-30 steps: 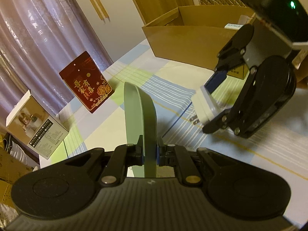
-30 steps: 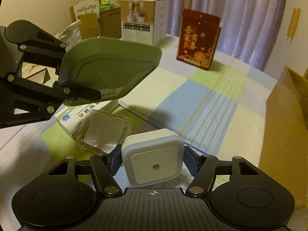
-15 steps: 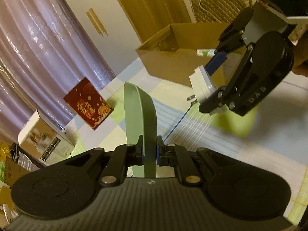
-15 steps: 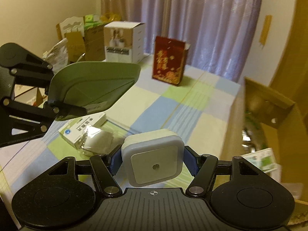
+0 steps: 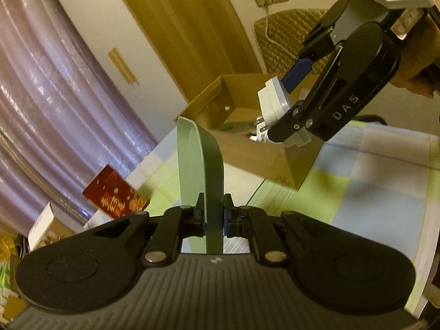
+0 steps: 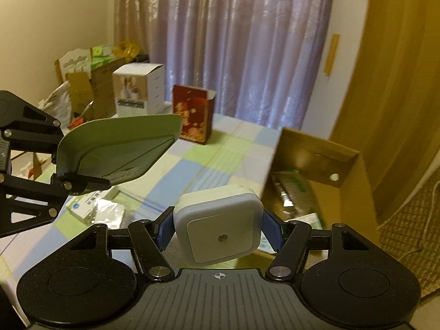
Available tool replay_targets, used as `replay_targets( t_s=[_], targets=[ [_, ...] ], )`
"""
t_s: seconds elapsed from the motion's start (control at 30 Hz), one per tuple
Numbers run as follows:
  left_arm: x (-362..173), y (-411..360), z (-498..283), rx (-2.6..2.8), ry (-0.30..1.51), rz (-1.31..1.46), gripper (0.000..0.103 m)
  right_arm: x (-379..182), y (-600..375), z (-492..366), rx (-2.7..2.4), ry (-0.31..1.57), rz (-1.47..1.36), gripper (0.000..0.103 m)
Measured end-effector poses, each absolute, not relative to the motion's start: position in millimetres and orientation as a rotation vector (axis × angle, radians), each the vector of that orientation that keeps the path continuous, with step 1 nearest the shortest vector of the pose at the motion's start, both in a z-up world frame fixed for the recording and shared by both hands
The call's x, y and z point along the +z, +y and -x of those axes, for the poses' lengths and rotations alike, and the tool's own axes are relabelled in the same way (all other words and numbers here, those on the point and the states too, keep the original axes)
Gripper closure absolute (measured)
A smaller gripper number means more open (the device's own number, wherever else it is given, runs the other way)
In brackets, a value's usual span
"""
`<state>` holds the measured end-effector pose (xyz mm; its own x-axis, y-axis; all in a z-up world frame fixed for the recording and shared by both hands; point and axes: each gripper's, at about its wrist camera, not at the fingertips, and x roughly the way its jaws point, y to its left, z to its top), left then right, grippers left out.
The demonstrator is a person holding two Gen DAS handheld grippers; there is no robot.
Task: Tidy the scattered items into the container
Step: 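Carry the green lid and white night light over the cardboard box, then open the left tool to drop the green lid into the box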
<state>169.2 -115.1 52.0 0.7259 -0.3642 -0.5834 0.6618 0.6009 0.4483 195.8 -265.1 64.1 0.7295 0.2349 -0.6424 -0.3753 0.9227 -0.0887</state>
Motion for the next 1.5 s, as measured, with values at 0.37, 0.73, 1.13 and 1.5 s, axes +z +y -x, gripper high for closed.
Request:
replay_targets(
  t_s=[0.37,0.73,1.13,1.5],
  targets=[
    [66.0,-167.4,-172.5,-0.695,0.422,-0.718,0.095,75.6,-316.5,-189.8,0.250,0.656,0.182,0.035],
    [76.3,-216.9,-195.4,-0.765,0.383,-0.735,0.095,78.1,-364.8,-203.6,0.168,0.652,0.153,0.035],
    [67.7,-264.5,-241.5,-0.837,0.366,-0.720,0.095,59.1,-401.8,-235.7,0.133,0.677,0.115,0.035],
    [39.7,-281.9,-274.0,-0.847,0.378,-0.699,0.089,31.1,-418.2,-252.0,0.114,0.712,0.099,0.035]
  ],
)
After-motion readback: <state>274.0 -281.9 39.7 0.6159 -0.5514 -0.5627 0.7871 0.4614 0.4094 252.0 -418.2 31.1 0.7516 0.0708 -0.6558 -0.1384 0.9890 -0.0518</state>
